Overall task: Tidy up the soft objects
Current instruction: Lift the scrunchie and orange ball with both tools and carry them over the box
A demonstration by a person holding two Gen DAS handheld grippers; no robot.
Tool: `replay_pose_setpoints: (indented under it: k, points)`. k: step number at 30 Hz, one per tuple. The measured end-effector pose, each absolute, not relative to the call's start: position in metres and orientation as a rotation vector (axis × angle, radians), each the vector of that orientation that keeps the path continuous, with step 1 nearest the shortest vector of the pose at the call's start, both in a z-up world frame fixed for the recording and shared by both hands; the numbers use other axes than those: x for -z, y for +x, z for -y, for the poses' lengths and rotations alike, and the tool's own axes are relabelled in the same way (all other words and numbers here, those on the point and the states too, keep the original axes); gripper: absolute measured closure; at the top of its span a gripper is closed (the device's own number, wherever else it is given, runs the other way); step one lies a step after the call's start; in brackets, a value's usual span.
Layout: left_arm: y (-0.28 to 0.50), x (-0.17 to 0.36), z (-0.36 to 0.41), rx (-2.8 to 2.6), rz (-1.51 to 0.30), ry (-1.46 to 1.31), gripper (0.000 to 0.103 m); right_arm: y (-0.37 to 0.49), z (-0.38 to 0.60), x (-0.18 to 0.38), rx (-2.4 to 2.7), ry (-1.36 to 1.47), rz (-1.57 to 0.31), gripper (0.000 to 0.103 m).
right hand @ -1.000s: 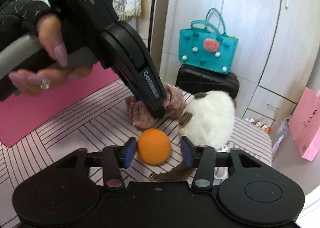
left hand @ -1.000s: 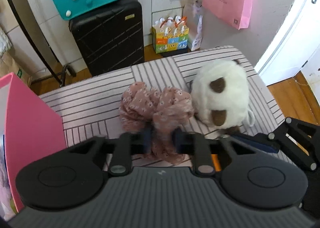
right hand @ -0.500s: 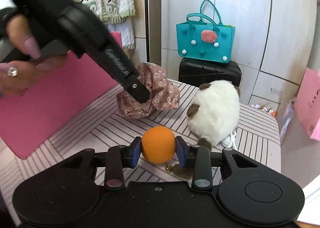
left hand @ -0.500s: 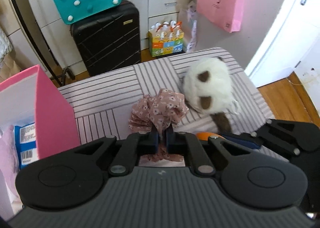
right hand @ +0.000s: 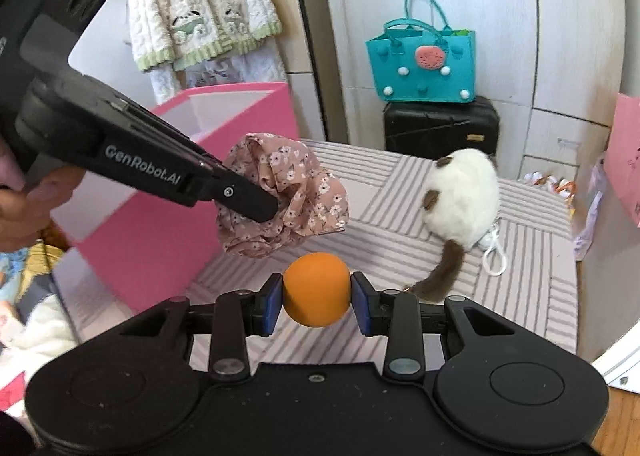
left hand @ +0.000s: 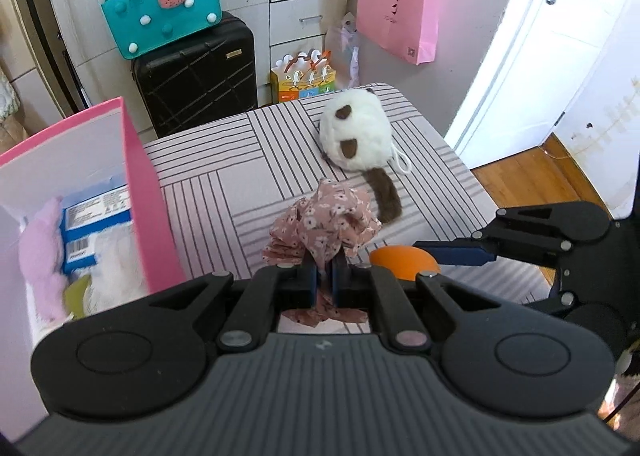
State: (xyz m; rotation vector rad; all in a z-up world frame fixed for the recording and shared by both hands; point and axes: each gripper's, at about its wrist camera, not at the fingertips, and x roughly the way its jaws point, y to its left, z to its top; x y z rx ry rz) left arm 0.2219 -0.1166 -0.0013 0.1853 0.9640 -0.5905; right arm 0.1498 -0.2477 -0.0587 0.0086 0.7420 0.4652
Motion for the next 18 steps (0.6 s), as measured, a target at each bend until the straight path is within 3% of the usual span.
replay_pose_setpoints:
  k: [18]
  points:
    - [0.13,-0.033,0.06,0.649,-0.954,0.159,0.097,0.081,0.22,0.008,-0.553,0.025,-0.809,0.062]
